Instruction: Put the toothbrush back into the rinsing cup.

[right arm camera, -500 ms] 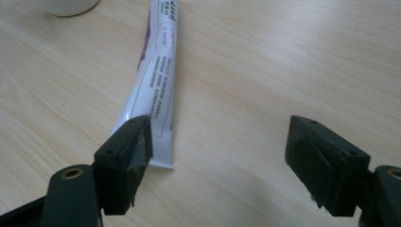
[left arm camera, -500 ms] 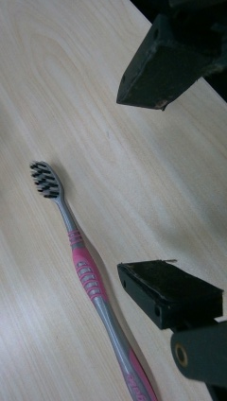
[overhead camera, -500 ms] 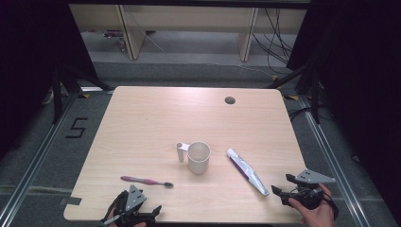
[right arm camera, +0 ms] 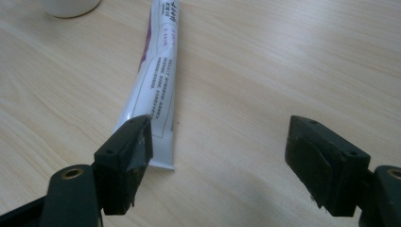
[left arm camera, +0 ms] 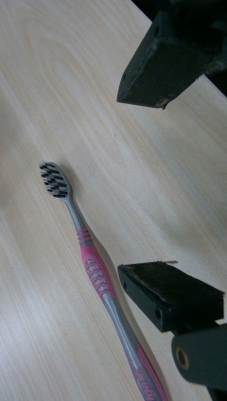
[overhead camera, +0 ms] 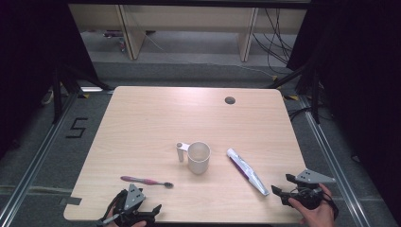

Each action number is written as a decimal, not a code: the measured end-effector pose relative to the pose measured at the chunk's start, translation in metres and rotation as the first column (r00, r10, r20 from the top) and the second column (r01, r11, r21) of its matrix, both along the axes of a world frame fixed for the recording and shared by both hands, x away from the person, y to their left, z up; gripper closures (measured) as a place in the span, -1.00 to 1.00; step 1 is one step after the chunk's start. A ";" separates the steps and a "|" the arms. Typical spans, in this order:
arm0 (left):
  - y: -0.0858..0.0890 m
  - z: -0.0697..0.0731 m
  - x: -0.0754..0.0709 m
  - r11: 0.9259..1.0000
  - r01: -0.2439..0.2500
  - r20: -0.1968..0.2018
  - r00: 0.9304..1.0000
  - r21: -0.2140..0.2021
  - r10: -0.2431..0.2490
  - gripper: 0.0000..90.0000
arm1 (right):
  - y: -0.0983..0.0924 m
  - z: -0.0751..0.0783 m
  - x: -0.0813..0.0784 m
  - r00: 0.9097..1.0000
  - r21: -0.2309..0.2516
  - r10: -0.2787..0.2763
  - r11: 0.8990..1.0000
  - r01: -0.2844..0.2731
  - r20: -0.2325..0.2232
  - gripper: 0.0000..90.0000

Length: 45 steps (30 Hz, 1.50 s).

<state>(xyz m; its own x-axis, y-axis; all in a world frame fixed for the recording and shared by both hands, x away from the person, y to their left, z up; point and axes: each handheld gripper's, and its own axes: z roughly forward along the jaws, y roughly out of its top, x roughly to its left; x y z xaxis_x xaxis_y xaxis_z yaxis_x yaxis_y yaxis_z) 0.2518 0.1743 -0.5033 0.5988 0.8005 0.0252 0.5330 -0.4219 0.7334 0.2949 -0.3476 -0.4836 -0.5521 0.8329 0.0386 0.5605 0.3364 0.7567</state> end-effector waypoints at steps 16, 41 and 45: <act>0.026 0.036 0.045 0.984 0.047 -0.011 0.999 0.173 -0.046 -0.38 | 0.002 -0.001 -0.001 1.000 0.022 0.002 1.000 -0.001 -0.025 -0.45; 0.012 0.029 0.094 0.833 0.412 -0.228 0.909 0.370 -0.349 0.52 | 0.002 -0.003 0.001 1.000 0.026 0.010 1.000 -0.009 -0.030 -0.44; 0.008 0.029 0.097 0.821 0.434 -0.253 0.898 0.372 -0.360 0.55 | 0.001 -0.003 0.003 0.999 0.018 0.025 1.000 -0.025 -0.026 -0.44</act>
<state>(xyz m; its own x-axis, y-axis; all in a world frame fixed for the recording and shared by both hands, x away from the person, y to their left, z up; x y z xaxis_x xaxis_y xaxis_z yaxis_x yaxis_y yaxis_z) 0.3484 0.1823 -0.4739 0.8869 0.4299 0.1690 0.3494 -0.8636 0.3634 0.2976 -0.3470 -0.4868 -0.5715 0.8178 0.0677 0.5716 0.3375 0.7479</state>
